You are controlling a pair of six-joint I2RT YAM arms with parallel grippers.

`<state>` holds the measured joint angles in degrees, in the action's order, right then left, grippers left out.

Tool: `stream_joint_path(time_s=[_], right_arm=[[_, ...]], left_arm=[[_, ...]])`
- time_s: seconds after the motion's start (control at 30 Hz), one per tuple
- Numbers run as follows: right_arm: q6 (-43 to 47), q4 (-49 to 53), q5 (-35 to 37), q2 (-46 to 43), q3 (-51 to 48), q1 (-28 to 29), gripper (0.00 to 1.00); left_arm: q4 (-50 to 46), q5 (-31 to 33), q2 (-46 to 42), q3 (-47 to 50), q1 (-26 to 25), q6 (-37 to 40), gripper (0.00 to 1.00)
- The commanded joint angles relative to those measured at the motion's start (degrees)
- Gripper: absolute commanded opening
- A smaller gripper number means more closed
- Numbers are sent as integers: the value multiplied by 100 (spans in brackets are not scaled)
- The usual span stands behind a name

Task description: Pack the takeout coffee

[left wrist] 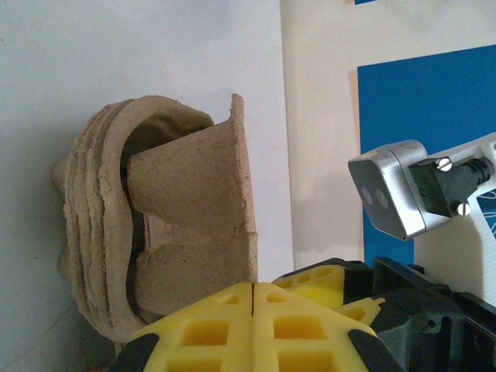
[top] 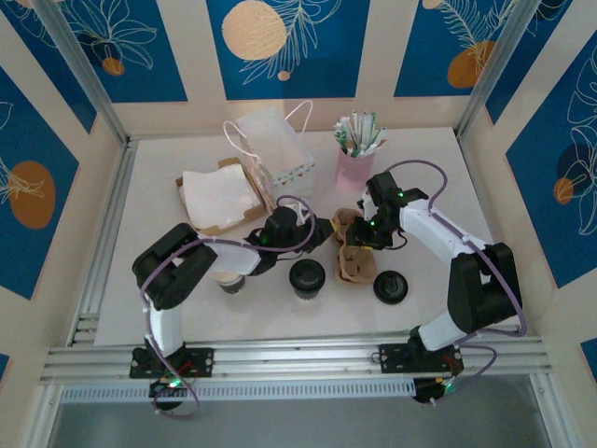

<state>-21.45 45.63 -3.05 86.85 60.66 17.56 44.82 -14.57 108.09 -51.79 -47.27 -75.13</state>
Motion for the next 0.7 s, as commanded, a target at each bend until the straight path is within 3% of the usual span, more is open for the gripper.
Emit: stream_joint_path(time_s=[0.0, 0.33, 0.67], right_arm=[[13, 87, -100, -135, 174, -16, 39], [-43, 218, 29, -465, 213, -25, 39], [-144, 363, 227, -802, 269, -59, 38]], left_arm=[[179, -65, -135, 37, 28, -22, 8], [78, -20, -288, 69, 24, 45, 38], [-322, 107, -713, 103, -43, 310, 60]])
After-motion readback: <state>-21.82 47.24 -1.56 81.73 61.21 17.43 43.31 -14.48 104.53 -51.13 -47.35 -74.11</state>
